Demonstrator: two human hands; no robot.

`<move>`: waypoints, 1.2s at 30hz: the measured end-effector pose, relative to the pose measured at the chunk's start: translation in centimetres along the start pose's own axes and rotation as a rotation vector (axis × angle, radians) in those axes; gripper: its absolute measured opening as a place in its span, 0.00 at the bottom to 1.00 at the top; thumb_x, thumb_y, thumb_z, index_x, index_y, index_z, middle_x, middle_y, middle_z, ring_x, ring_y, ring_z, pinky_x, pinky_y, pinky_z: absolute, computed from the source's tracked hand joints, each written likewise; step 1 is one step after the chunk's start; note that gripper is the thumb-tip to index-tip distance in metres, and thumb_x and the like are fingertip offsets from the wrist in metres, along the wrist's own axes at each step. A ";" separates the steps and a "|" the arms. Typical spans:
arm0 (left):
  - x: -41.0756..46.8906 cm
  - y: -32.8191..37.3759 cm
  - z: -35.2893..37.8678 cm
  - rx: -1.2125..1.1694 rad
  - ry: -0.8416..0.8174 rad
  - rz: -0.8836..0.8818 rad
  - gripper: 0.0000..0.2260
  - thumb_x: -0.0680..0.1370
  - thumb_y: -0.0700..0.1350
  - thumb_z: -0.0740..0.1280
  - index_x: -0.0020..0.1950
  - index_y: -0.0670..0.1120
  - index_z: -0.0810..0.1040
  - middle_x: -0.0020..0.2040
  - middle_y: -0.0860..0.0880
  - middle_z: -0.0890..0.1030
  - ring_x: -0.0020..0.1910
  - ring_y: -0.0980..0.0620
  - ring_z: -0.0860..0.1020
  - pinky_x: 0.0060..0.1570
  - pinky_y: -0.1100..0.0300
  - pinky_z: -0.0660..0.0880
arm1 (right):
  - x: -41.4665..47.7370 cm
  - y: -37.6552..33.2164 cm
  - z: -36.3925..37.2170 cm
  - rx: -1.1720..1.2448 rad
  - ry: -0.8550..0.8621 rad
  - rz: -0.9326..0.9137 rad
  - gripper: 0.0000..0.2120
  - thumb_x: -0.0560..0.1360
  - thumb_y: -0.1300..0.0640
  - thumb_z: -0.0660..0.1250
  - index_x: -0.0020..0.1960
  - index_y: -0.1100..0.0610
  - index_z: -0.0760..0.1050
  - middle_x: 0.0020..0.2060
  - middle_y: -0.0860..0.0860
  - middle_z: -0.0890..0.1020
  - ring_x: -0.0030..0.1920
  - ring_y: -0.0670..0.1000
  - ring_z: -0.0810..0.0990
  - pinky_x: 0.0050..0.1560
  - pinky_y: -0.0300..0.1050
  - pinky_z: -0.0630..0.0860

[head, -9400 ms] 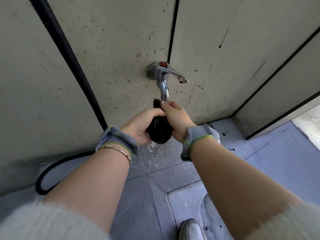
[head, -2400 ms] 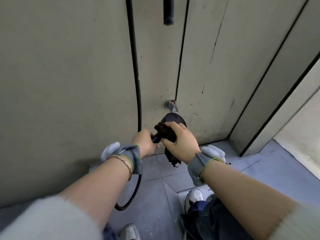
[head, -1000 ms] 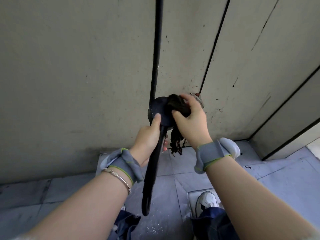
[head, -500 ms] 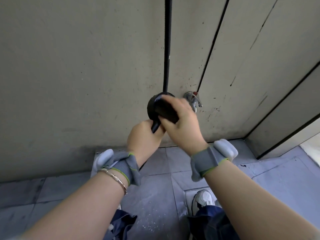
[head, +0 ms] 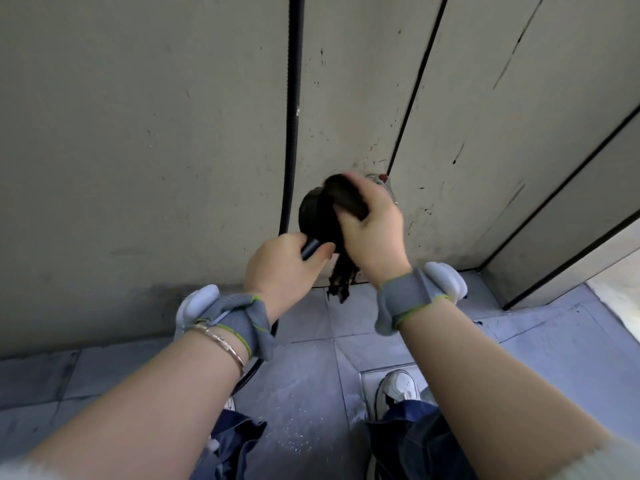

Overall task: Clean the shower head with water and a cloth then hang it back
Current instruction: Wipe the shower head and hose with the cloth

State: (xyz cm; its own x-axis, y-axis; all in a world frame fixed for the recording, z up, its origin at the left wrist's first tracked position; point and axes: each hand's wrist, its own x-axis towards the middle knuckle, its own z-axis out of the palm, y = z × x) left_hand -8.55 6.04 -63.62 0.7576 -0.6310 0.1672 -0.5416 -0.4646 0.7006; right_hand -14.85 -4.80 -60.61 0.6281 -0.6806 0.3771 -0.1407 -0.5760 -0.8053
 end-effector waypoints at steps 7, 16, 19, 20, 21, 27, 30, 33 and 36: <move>-0.1 0.0 0.0 0.038 0.006 0.022 0.20 0.73 0.54 0.64 0.27 0.47 0.61 0.24 0.50 0.65 0.31 0.39 0.67 0.28 0.57 0.59 | -1.4 -1.2 0.4 -0.046 -0.083 -0.178 0.18 0.68 0.63 0.64 0.57 0.55 0.75 0.49 0.55 0.80 0.53 0.58 0.77 0.52 0.50 0.75; -0.3 0.5 0.5 0.010 -0.032 0.009 0.20 0.73 0.53 0.64 0.27 0.46 0.63 0.25 0.48 0.67 0.32 0.40 0.71 0.31 0.57 0.62 | -0.5 -0.9 -0.3 -0.005 -0.009 -0.038 0.18 0.68 0.65 0.63 0.58 0.56 0.77 0.51 0.56 0.81 0.55 0.57 0.77 0.56 0.44 0.72; 0.3 0.2 0.0 -0.043 -0.018 -0.008 0.17 0.73 0.49 0.65 0.27 0.46 0.64 0.26 0.43 0.69 0.37 0.34 0.74 0.31 0.57 0.62 | -1.5 -1.1 0.5 -0.103 -0.165 -0.277 0.21 0.66 0.65 0.63 0.58 0.57 0.78 0.51 0.57 0.81 0.55 0.59 0.77 0.56 0.44 0.71; 0.3 0.3 -0.1 -0.055 -0.014 0.006 0.19 0.73 0.51 0.65 0.26 0.47 0.63 0.25 0.43 0.66 0.37 0.35 0.73 0.29 0.58 0.60 | -0.8 -0.8 0.2 -0.072 -0.107 -0.213 0.20 0.67 0.66 0.63 0.58 0.57 0.78 0.51 0.57 0.81 0.55 0.58 0.77 0.56 0.42 0.70; 0.2 0.5 -0.1 -0.059 -0.013 0.020 0.21 0.73 0.53 0.65 0.25 0.47 0.62 0.23 0.46 0.64 0.37 0.39 0.74 0.27 0.58 0.58 | 0.1 -0.3 -0.4 -0.015 -0.016 -0.085 0.19 0.68 0.66 0.64 0.58 0.56 0.77 0.52 0.57 0.81 0.56 0.58 0.77 0.56 0.41 0.69; 0.5 0.4 -0.1 -0.069 -0.027 0.002 0.20 0.74 0.52 0.64 0.26 0.47 0.62 0.23 0.50 0.64 0.35 0.35 0.72 0.28 0.57 0.58 | -0.4 -0.3 -0.4 -0.031 -0.018 -0.061 0.21 0.67 0.67 0.63 0.58 0.55 0.77 0.52 0.58 0.80 0.55 0.57 0.77 0.56 0.41 0.70; 0.9 0.2 -0.7 -0.110 -0.039 0.003 0.18 0.75 0.50 0.63 0.27 0.46 0.66 0.24 0.50 0.66 0.27 0.44 0.67 0.26 0.58 0.60 | -1.1 -0.6 -0.2 -0.094 -0.136 -0.266 0.22 0.65 0.66 0.64 0.58 0.56 0.78 0.49 0.57 0.81 0.52 0.57 0.78 0.53 0.40 0.70; 0.7 0.7 -0.7 -0.158 -0.046 0.034 0.22 0.76 0.55 0.61 0.35 0.37 0.73 0.29 0.41 0.75 0.30 0.43 0.72 0.33 0.54 0.70 | 1.1 0.5 -2.0 -0.027 0.091 -0.002 0.20 0.69 0.67 0.64 0.59 0.55 0.77 0.52 0.57 0.81 0.55 0.56 0.77 0.53 0.34 0.67; 0.5 1.3 -0.3 -0.238 -0.053 -0.014 0.24 0.78 0.55 0.55 0.36 0.37 0.74 0.31 0.38 0.77 0.31 0.38 0.75 0.39 0.46 0.74 | 0.9 0.5 -2.1 -0.053 0.137 0.053 0.20 0.69 0.67 0.63 0.59 0.55 0.77 0.53 0.57 0.80 0.56 0.56 0.77 0.52 0.35 0.66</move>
State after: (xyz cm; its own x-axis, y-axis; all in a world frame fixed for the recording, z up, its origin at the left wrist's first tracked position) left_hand -8.72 5.32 -62.41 0.7407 -0.6603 0.1241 -0.4252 -0.3177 0.8475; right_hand -15.93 -6.62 -59.73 0.5094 -0.7638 0.3964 -0.2136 -0.5585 -0.8016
